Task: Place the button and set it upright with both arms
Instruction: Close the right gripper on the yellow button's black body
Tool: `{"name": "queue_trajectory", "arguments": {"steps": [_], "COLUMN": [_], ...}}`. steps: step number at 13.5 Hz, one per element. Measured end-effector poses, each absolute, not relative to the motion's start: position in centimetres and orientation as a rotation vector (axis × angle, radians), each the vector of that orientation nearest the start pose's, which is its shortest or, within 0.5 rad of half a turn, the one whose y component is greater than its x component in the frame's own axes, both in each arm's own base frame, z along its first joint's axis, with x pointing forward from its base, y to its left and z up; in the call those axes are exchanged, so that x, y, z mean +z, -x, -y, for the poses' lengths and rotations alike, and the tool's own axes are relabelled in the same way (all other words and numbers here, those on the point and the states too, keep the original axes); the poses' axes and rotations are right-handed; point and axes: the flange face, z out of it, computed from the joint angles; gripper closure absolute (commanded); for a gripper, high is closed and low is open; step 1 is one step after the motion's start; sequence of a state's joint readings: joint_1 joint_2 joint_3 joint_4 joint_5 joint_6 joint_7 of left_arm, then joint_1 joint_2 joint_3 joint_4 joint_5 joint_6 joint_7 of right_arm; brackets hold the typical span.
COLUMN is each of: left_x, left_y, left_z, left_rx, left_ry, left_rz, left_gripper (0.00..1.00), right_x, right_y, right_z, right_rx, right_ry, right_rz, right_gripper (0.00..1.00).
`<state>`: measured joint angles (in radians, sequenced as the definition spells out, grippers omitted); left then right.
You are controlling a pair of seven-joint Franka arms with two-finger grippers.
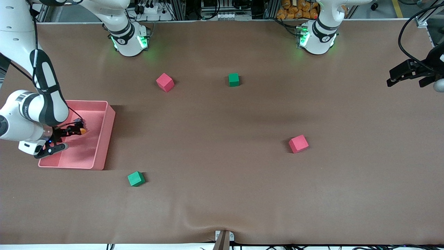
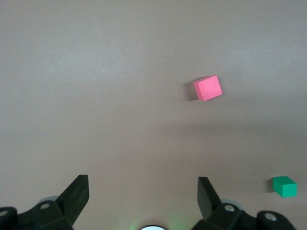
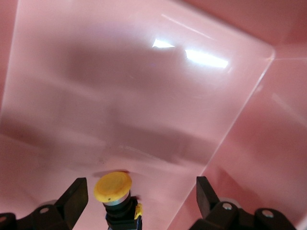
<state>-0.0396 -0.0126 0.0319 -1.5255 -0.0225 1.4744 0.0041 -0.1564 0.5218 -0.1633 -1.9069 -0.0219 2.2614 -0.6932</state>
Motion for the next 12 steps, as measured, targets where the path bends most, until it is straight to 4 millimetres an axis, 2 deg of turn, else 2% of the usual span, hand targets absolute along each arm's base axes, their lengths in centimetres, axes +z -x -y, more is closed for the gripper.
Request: {"name": "queue_trajectory", "arguments": {"steps": [5, 9, 12], "left_x": [64.4, 64.4, 64.4], "left_y": [-54.1, -54.1, -54.1], "left_z": [0.7, 0.7, 0.7], "left_rx": [0.062, 0.062, 0.062], "left_ry": [3.164, 3.164, 3.164], "left_rz": [-0.022, -0.022, -0.022], "left_gripper": [0.0, 0.0, 0.0], "right_x": [19.0, 18.3, 17.7], "right_y": [-56.2, -55.1, -54.4], "right_z": [18.8, 19.7, 19.8], "right_rx": [0.305, 0.33, 0.353], "right_ry": [3.06, 3.054, 3.043], "right_rz": [0.651, 0.622, 0.617], "right_gripper": [0.0, 0.0, 0.0]}}
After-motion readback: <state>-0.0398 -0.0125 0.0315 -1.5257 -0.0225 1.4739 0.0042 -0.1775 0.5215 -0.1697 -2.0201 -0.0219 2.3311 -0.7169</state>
